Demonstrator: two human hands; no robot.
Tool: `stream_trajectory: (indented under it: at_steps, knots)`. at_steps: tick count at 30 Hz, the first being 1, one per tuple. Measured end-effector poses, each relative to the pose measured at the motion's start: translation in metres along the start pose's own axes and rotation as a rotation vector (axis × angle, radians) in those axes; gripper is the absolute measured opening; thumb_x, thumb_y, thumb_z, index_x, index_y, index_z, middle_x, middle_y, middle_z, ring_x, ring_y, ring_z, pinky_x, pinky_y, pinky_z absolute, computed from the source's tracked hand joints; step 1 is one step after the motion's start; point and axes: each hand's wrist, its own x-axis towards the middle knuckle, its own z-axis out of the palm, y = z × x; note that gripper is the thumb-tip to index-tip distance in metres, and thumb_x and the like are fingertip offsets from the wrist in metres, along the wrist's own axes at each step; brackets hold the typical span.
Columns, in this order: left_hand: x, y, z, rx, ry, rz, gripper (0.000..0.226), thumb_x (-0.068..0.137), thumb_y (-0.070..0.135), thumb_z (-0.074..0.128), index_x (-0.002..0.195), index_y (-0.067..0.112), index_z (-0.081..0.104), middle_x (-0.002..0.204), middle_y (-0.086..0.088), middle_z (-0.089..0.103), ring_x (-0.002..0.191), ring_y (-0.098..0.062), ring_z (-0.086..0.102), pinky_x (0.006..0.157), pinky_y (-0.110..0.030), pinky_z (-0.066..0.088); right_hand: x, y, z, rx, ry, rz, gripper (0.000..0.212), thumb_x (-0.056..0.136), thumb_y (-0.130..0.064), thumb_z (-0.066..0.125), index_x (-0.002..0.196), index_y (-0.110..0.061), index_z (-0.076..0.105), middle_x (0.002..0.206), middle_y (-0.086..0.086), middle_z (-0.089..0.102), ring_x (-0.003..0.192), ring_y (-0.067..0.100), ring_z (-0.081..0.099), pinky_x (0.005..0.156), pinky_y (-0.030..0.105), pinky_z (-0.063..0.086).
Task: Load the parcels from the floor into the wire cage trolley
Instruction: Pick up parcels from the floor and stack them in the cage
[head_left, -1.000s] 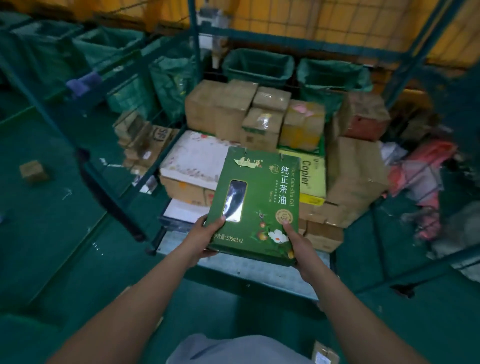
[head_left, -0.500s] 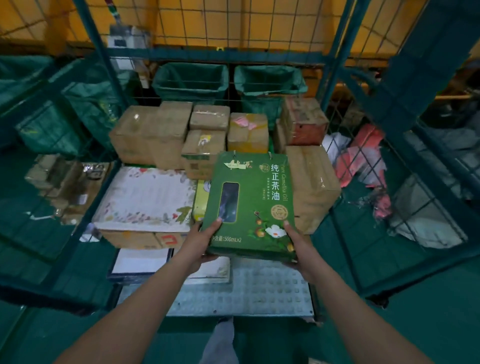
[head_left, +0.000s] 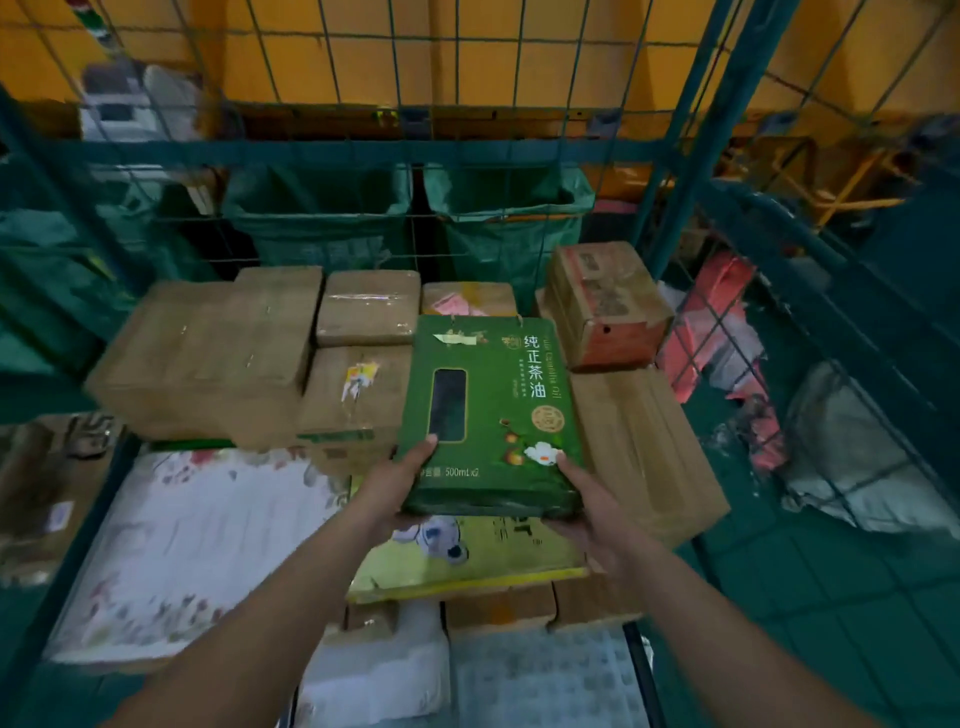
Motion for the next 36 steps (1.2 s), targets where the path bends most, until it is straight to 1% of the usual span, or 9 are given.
stream_trajectory:
  at_steps: [4, 7, 10, 13, 16, 22, 28, 32, 36]
  knots:
    - [0.06, 0.065, 0.02, 0.07, -0.061, 0.019, 0.055, 0.088, 0.059, 0.07, 0.125, 0.02, 0.057, 0.118, -0.01, 0.07, 0.099, -0.03, 0.069, 0.06, -0.037, 0.062, 0.048, -0.059, 0.013, 0.015, 0.01, -0.06, 0.036, 0.098, -0.04, 0.064, 0.126, -0.018, 0.059, 0.123, 0.009, 0.069, 0.114, 0.024, 0.066, 0.096, 0.039, 0.057]
    - [0.105, 0.107, 0.038, 0.036, -0.154, 0.034, 0.071, 0.083, 0.06, 0.073, 0.137, 0.02, 0.051, 0.122, -0.011, 0.07, 0.103, -0.03, 0.071, 0.065, -0.037, 0.063, 0.089, -0.104, 0.021, 0.211, 0.074, -0.143, 0.024, 0.101, -0.029, 0.061, 0.121, -0.015, 0.063, 0.123, 0.008, 0.069, 0.111, 0.019, 0.065, 0.099, 0.035, 0.056]
    - [0.148, 0.119, 0.056, -0.025, -0.242, -0.014, 0.076, 0.079, 0.058, 0.079, 0.143, 0.031, 0.047, 0.139, -0.009, 0.061, 0.112, -0.033, 0.069, 0.08, -0.046, 0.063, 0.128, -0.122, 0.025, 0.256, 0.137, -0.133, 0.047, 0.101, -0.032, 0.063, 0.142, -0.013, 0.052, 0.143, 0.016, 0.056, 0.119, 0.024, 0.057, 0.109, 0.037, 0.047]
    - [0.175, 0.122, 0.08, -0.044, -0.229, 0.051, 0.068, 0.1, 0.018, 0.065, 0.157, 0.032, 0.032, 0.16, -0.002, 0.037, 0.125, -0.03, 0.061, 0.093, -0.042, 0.06, 0.16, -0.129, 0.035, 0.091, 0.139, -0.063, 0.062, 0.101, -0.036, 0.062, 0.155, -0.021, 0.035, 0.151, 0.018, 0.044, 0.126, 0.033, 0.054, 0.11, 0.042, 0.047]
    - [0.195, 0.12, 0.089, 0.052, -0.149, 0.159, 0.066, 0.102, 0.005, 0.058, 0.158, 0.031, 0.034, 0.158, 0.001, 0.035, 0.108, -0.022, 0.068, 0.1, -0.046, 0.056, 0.179, -0.139, 0.043, -0.014, 0.154, -0.088, 0.068, 0.101, -0.036, 0.063, 0.158, -0.029, 0.026, 0.154, 0.012, 0.042, 0.126, 0.033, 0.055, 0.106, 0.043, 0.051]
    - [0.215, 0.11, 0.092, 0.087, -0.064, 0.263, 0.059, 0.1, 0.005, 0.061, 0.152, 0.029, 0.045, 0.154, -0.005, 0.046, 0.098, -0.014, 0.071, 0.088, -0.033, 0.062, 0.206, -0.138, 0.05, -0.143, 0.233, -0.139, 0.064, 0.101, -0.028, 0.063, 0.155, -0.037, 0.03, 0.155, 0.003, 0.041, 0.131, 0.026, 0.051, 0.106, 0.042, 0.049]
    - [0.22, 0.11, 0.089, 0.045, -0.089, 0.238, 0.062, 0.1, 0.004, 0.061, 0.152, 0.032, 0.043, 0.153, -0.004, 0.046, 0.096, -0.014, 0.069, 0.089, -0.036, 0.062, 0.209, -0.136, 0.049, -0.23, 0.246, -0.149, 0.066, 0.101, -0.021, 0.062, 0.155, -0.038, 0.028, 0.157, 0.002, 0.037, 0.131, 0.026, 0.049, 0.108, 0.046, 0.047]
    - [0.201, 0.106, 0.077, -0.11, -0.2, 0.105, 0.085, 0.1, 0.015, 0.064, 0.159, 0.048, 0.012, 0.159, -0.006, 0.039, 0.122, -0.03, 0.062, 0.088, -0.042, 0.062, 0.195, -0.128, 0.051, -0.241, 0.199, -0.111, 0.079, 0.096, -0.027, 0.067, 0.157, -0.048, 0.022, 0.163, -0.001, 0.031, 0.14, 0.028, 0.042, 0.11, 0.047, 0.046]
    - [0.168, 0.095, 0.065, -0.095, -0.201, 0.055, 0.088, 0.098, 0.023, 0.068, 0.158, 0.052, 0.01, 0.168, -0.008, 0.022, 0.138, -0.037, 0.047, 0.082, -0.041, 0.063, 0.166, -0.111, 0.062, -0.218, 0.17, -0.093, 0.081, 0.094, -0.03, 0.069, 0.156, -0.05, 0.02, 0.164, 0.002, 0.031, 0.138, 0.029, 0.044, 0.109, 0.047, 0.047]
